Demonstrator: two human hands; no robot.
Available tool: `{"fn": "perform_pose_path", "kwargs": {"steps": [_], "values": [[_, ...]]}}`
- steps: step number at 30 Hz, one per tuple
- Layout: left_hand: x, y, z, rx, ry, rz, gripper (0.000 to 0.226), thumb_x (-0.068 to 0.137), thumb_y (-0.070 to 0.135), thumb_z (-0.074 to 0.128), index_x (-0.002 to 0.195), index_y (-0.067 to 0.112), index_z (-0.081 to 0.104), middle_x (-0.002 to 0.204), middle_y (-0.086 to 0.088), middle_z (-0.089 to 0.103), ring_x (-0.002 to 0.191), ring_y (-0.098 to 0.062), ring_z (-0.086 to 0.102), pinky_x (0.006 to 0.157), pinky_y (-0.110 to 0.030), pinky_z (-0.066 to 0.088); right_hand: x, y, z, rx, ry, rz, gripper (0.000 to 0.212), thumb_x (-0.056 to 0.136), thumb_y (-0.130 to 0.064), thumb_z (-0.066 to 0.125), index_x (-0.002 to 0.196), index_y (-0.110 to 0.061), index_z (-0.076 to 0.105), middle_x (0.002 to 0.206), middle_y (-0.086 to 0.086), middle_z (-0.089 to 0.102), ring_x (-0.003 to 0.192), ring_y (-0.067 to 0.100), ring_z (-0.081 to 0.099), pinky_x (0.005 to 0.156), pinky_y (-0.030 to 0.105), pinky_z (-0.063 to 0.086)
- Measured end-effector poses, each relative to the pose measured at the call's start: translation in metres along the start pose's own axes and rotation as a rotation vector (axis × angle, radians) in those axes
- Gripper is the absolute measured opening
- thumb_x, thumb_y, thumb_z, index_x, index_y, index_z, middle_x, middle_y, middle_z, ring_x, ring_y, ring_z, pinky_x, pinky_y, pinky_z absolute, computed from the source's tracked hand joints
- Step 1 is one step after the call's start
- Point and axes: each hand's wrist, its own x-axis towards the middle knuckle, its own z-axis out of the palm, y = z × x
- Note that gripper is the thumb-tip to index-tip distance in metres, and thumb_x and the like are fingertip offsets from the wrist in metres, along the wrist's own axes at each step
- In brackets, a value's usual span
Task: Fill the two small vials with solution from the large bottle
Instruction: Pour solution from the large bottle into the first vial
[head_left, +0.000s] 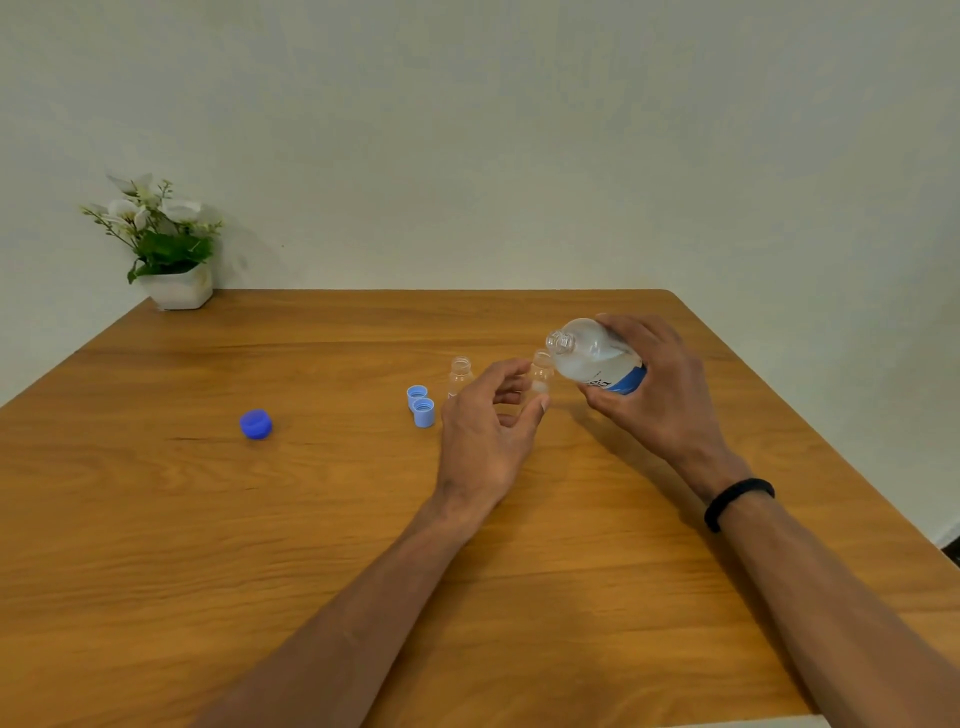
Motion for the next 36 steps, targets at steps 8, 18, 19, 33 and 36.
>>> {"fn": "perform_pose_path", "kwargs": {"steps": [8, 18, 19, 33, 36], "values": [[0.0005, -0.0007, -0.0001, 0.005, -0.008, -0.002, 0.047, 0.091, 0.025, 0.080, 0.135, 0.022, 0.066, 0.100, 0.025, 0.064, 0.095, 0.007, 0.066, 0.072, -0.005, 0.054, -0.0003, 0.0007, 0.0005, 0.005, -0.002, 0.002, 0.077, 0.075, -0.021, 0.095, 0.144, -0.016, 0.062, 0.138, 0.005, 0.062, 0.127, 0.025, 0.058, 0.105, 0.046, 0.055], [0.0006, -0.0016, 0.0005, 0.004, -0.017, -0.011, 0.045, 0.091, 0.023, 0.080, 0.133, 0.021, 0.067, 0.095, 0.027, 0.063, 0.093, 0.007, 0.066, 0.072, -0.005, 0.054, -0.0003, 0.0026, -0.0006, 0.009, -0.010, 0.012, 0.078, 0.074, -0.016, 0.094, 0.145, -0.016, 0.062, 0.139, 0.005, 0.061, 0.128, 0.026, 0.057, 0.106, 0.048, 0.054], [0.0006, -0.0015, 0.0006, 0.002, -0.014, -0.010, 0.044, 0.091, 0.023, 0.081, 0.133, 0.021, 0.068, 0.096, 0.026, 0.064, 0.093, 0.006, 0.067, 0.072, -0.006, 0.054, -0.0003, 0.0029, -0.0008, 0.010, -0.011, 0.013, 0.078, 0.074, -0.016, 0.094, 0.145, -0.016, 0.062, 0.139, 0.005, 0.060, 0.128, 0.025, 0.057, 0.107, 0.049, 0.054], [0.0014, -0.0036, 0.0019, -0.011, -0.012, -0.016, 0.043, 0.090, 0.018, 0.081, 0.132, 0.016, 0.069, 0.094, 0.023, 0.066, 0.089, 0.008, 0.067, 0.071, -0.007, 0.055, -0.0003, 0.0028, -0.0013, -0.006, -0.013, 0.012, 0.079, 0.074, -0.014, 0.093, 0.146, -0.017, 0.062, 0.139, 0.006, 0.060, 0.129, 0.025, 0.056, 0.107, 0.048, 0.054], [0.0012, -0.0030, 0.0017, -0.005, -0.011, -0.015, 0.043, 0.091, 0.019, 0.080, 0.132, 0.016, 0.069, 0.094, 0.022, 0.067, 0.091, 0.004, 0.068, 0.072, -0.008, 0.056, -0.0004, 0.0033, -0.0016, -0.007, -0.017, 0.012, 0.078, 0.075, -0.014, 0.093, 0.146, -0.017, 0.062, 0.139, 0.006, 0.059, 0.129, 0.026, 0.056, 0.106, 0.049, 0.054]]}}
